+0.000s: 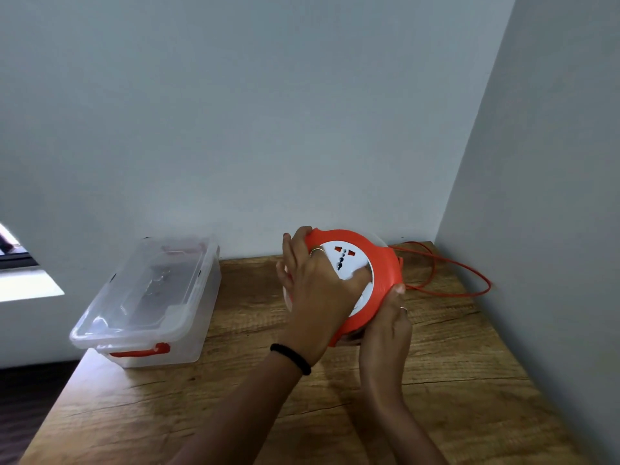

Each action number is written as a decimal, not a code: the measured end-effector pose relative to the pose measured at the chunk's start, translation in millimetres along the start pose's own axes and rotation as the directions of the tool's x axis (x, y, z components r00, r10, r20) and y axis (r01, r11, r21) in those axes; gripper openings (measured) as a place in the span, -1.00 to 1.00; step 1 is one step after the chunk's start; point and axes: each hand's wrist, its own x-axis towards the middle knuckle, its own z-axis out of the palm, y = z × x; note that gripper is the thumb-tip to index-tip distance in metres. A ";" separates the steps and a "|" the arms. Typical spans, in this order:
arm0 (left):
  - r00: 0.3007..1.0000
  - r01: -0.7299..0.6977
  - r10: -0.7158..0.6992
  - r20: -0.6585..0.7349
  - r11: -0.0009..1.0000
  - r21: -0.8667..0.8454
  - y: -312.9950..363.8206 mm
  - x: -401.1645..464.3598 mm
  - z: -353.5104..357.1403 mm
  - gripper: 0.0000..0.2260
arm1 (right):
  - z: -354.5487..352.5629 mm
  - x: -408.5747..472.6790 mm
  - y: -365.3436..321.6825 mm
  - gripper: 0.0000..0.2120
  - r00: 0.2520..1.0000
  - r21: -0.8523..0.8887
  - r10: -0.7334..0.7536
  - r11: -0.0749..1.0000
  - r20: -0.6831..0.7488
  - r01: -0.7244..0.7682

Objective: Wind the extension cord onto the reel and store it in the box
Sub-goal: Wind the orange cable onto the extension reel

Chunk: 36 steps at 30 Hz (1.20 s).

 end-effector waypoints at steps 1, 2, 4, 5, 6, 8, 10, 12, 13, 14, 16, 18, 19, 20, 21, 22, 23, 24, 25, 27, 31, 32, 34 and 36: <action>1.000 -0.021 0.021 0.005 1.000 0.007 0.4 -1.9 0.7 -0.62 | -0.5 1.3 1.7 -0.48 1.000 -0.016 -0.010 1.000 -0.008 0.010; 0.999 -0.048 0.047 0.014 0.999 0.018 1.0 -4.1 1.0 -0.61 | -1.3 2.8 3.2 -0.44 1.000 -0.028 -0.016 0.999 -0.012 0.016; 0.995 -0.098 0.096 0.034 0.994 0.043 1.1 -6.6 -1.2 -0.63 | -2.6 5.9 6.4 -0.36 1.000 -0.048 -0.023 0.999 -0.012 0.022; 0.992 -0.115 0.112 0.053 0.991 0.064 0.8 -6.2 -3.4 -0.64 | -3.3 7.8 7.3 -0.36 1.000 -0.056 -0.020 0.998 -0.010 0.020; 0.989 -0.130 0.123 0.082 0.987 0.093 0.0 -5.2 -5.4 -0.64 | -4.5 9.1 6.6 -0.36 1.000 -0.064 -0.013 0.998 -0.007 0.013; 0.979 -0.160 0.136 0.155 0.975 0.157 -2.0 -2.2 -9.4 -0.64 | -6.7 12.6 4.0 -0.39 1.000 -0.094 -0.005 0.996 0.010 0.006; 0.962 -0.197 0.151 0.227 0.960 0.198 -4.7 1.5 -13.6 -0.60 | -8.2 16.8 3.2 -0.40 0.999 -0.120 0.000 0.993 0.049 0.006; 0.941 -0.237 0.172 0.291 0.950 0.202 -7.4 4.4 -19.0 -0.60 | -8.7 22.9 7.8 -0.39 0.996 -0.160 0.030 0.987 0.089 -0.015; 0.924 -0.268 0.190 0.331 0.941 0.209 -8.9 5.7 -21.9 -0.61 | -9.3 26.9 11.2 -0.38 0.993 -0.181 0.055 0.983 0.102 -0.036; 0.899 -0.309 0.207 0.385 0.925 0.223 -10.6 7.4 -25.1 -0.59 | -9.6 30.8 14.8 -0.37 0.989 -0.207 0.087 0.976 0.117 -0.062; 0.815 -0.410 0.223 0.534 0.874 0.260 -15.1 11.1 -32.1 -0.51 | -10.9 39.0 17.0 -0.37 0.974 -0.279 0.143 0.956 0.173 -0.091; 0.714 -0.486 0.202 0.670 0.832 0.266 -21.6 14.1 -38.8 -0.43 | -13.5 45.4 12.3 -0.40 0.946 -0.348 0.197 0.932 0.258 -0.099; 0.677 -0.500 0.194 0.710 0.829 0.250 -25.5 15.1 -42.6 -0.42 | -13.4 47.5 10.0 -0.39 0.928 -0.381 0.227 0.919 0.295 -0.104; 0.651 -0.502 0.189 0.735 0.833 0.231 -29.6 16.2 -45.6 -0.43 | -12.9 47.6 6.4 -0.40 0.915 -0.413 0.246 0.905 0.319 -0.099; 0.634 -0.506 0.192 0.749 0.836 0.214 -32.5 16.9 -48.3 -0.44 | -12.0 47.5 5.5 -0.42 0.907 -0.445 0.249 0.892 0.338 -0.079; 0.626 -0.513 0.198 0.755 0.834 0.206 -34.7 17.2 -51.1 -0.45 | -10.8 46.3 5.4 -0.43 0.901 -0.468 0.246 0.882 0.358 -0.055; 0.625 -0.520 0.207 0.753 0.830 0.204 -35.6 17.7 -53.0 -0.46 | -9.1 45.9 5.5 -0.44 0.896 -0.477 0.245 0.878 0.370 -0.043; 0.630 -0.522 0.211 0.747 0.827 0.207 -35.6 17.6 -54.3 -0.46 | -7.5 45.6 5.4 -0.45 0.893 -0.474 0.248 0.879 0.375 -0.045; 0.641 -0.521 0.214 0.737 0.827 0.213 -35.4 17.1 -54.3 -0.47 | -6.3 45.5 4.3 -0.46 0.889 -0.471 0.255 0.881 0.379 -0.052; 0.674 -0.508 0.232 0.701 0.835 0.212 -35.1 16.5 -52.4 -0.52 | -2.9 47.0 2.2 -0.44 0.880 -0.464 0.266 0.884 0.393 -0.060; 0.717 -0.457 0.245 0.653 0.872 0.175 -35.7 16.5 -48.1 -0.56 | 0.1 47.4 2.2 -0.41 0.897 -0.440 0.203 0.898 0.394 -0.010; 0.722 -0.453 0.241 0.648 0.873 0.180 -35.2 15.8 -47.0 -0.55 | -0.6 46.2 3.3 -0.41 0.907 -0.428 0.177 0.904 0.382 0.003; 0.731 -0.446 0.217 0.647 0.869 0.213 -33.7 13.4 -44.3 -0.52 | -3.2 40.7 4.2 -0.44 0.927 -0.387 0.141 0.922 0.349 0.006; 0.742 -0.434 0.186 0.644 0.865 0.251 -31.5 11.0 -42.3 -0.51 | -6.8 33.4 6.3 -0.48 0.938 -0.363 0.104 0.931 0.331 0.026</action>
